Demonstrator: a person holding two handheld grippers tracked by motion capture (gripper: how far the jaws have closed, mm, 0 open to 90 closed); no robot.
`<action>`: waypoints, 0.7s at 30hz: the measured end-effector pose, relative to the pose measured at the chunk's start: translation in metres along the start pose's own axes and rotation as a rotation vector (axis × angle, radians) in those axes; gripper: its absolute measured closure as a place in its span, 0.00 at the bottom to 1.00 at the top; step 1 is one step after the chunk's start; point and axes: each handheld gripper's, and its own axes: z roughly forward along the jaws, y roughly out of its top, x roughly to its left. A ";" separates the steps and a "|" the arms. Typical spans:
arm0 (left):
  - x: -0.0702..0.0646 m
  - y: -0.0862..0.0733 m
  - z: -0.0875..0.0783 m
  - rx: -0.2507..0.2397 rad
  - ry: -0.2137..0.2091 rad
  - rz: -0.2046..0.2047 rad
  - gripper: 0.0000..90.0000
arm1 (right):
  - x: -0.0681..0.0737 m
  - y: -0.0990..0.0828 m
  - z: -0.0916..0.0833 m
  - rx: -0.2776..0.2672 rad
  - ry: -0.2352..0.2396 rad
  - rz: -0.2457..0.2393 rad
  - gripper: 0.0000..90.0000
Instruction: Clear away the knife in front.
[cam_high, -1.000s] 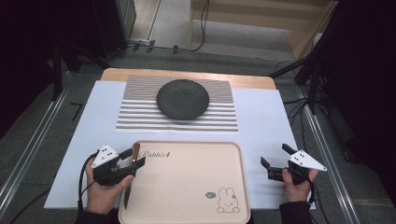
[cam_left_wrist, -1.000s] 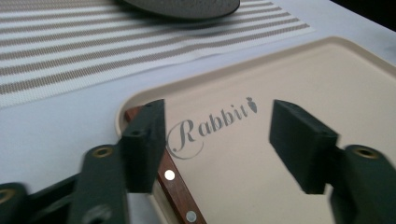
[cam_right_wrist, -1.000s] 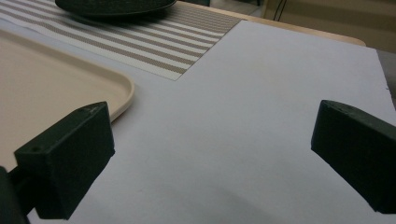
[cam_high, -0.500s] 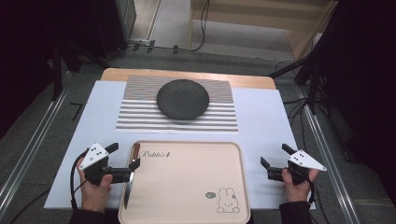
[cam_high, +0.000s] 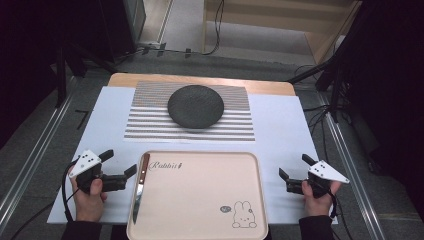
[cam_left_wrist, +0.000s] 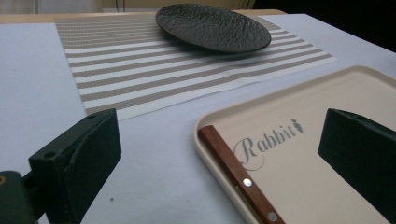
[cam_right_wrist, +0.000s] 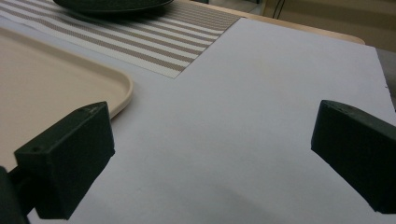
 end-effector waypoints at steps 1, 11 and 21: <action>0.003 0.000 -0.001 0.006 0.008 0.001 0.00 | 0.000 0.000 0.000 0.000 0.000 0.000 0.00; 0.028 -0.004 -0.011 0.000 0.057 -0.011 0.00 | 0.000 0.000 0.000 0.002 -0.010 0.008 0.00; 0.053 -0.009 -0.024 -0.015 0.098 -0.038 0.00 | 0.000 0.000 0.000 0.004 -0.017 0.011 0.00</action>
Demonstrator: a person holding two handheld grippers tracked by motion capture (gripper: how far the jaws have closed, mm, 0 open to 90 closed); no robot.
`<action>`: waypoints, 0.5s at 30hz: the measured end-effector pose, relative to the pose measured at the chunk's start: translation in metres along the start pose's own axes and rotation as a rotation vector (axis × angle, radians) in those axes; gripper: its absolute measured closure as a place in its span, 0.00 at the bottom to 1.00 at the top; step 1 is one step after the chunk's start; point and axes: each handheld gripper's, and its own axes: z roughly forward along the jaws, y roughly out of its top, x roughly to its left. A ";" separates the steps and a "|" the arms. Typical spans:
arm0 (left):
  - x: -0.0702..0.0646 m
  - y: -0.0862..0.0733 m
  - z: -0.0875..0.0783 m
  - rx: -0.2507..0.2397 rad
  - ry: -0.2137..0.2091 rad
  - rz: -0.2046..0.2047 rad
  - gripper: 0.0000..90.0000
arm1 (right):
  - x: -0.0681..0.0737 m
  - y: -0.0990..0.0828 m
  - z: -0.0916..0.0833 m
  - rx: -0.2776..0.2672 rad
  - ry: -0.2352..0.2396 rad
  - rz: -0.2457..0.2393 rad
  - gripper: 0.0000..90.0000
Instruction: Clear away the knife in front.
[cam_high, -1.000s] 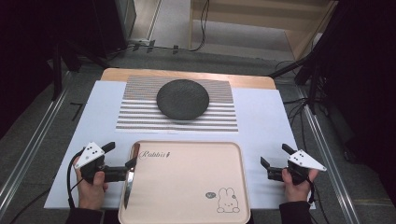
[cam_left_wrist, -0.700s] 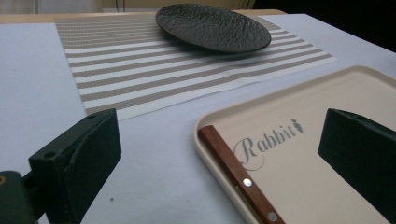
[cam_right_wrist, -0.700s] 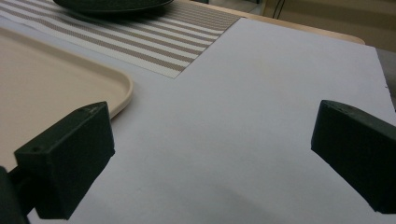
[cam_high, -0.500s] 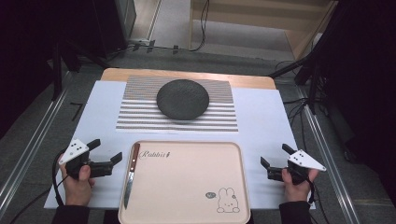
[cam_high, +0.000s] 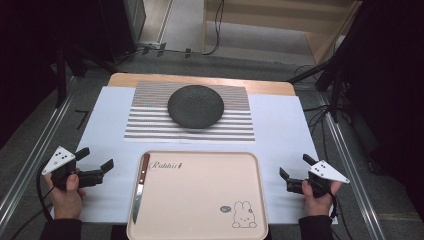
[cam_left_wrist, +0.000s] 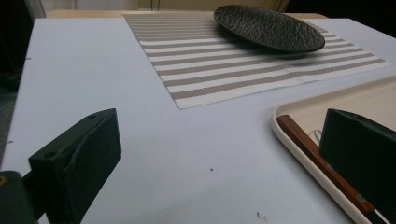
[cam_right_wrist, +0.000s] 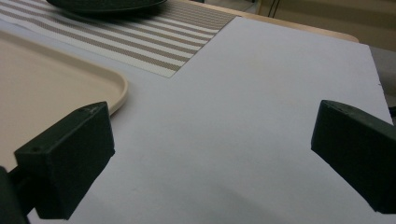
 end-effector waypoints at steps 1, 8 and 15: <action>0.002 0.000 -0.001 -0.002 0.009 0.010 0.00 | 0.000 0.000 0.000 -0.001 0.000 -0.001 0.00; 0.015 -0.005 -0.011 -0.035 0.014 -0.045 0.00 | -0.001 0.000 0.000 -0.006 0.001 0.010 0.00; 0.010 -0.007 -0.005 -0.018 0.004 -0.016 0.00 | -0.003 -0.001 -0.002 -0.017 -0.007 0.023 0.00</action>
